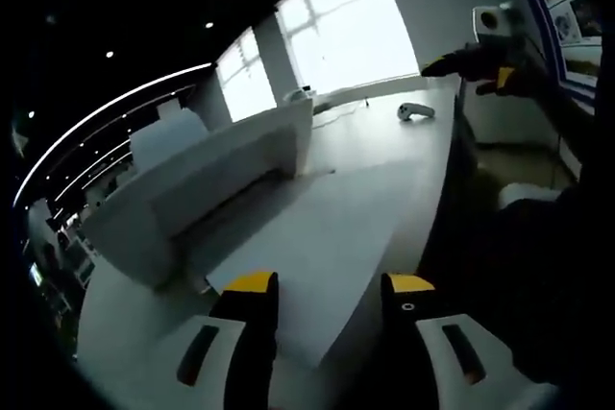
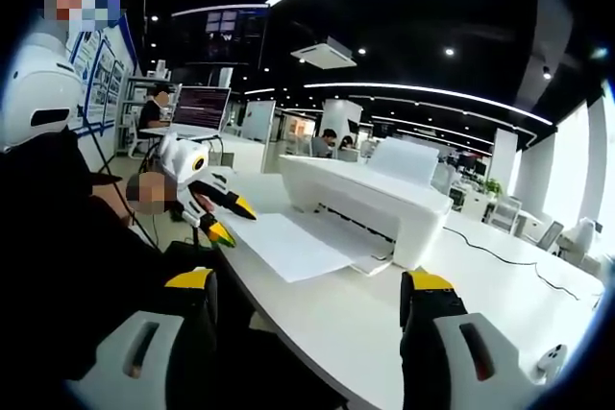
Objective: Remove the paper from the printer output slot and place it on top of the printer
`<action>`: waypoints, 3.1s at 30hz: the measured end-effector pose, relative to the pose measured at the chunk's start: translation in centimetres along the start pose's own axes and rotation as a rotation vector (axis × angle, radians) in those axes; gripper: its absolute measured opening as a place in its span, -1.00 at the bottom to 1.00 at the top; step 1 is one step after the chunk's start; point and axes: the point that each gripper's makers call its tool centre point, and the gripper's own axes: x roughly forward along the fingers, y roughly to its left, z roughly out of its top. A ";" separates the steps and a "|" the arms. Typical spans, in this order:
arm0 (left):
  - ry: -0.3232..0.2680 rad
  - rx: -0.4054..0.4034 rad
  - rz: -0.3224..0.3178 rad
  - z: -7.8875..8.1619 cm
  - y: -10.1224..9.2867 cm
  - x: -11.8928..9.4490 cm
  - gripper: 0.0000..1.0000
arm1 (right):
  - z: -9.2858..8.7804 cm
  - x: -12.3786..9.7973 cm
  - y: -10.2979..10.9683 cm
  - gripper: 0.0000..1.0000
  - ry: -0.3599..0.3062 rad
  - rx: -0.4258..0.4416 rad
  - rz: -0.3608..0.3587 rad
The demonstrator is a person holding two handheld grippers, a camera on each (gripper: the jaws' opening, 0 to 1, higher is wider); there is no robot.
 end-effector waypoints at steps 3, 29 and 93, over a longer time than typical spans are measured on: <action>-0.002 0.001 -0.003 0.0 0.0 0.0 -0.10 | 0.0 0.0 0.0 0.46 0.000 -0.001 0.001; -0.008 0.013 0.005 -0.1 0.2 0.3 -0.18 | 0.0 0.1 0.2 0.46 0.003 -0.005 0.002; -0.069 -0.013 -0.012 1.7 0.0 0.6 -0.23 | 0.4 0.0 0.1 0.43 -0.005 -0.013 -0.006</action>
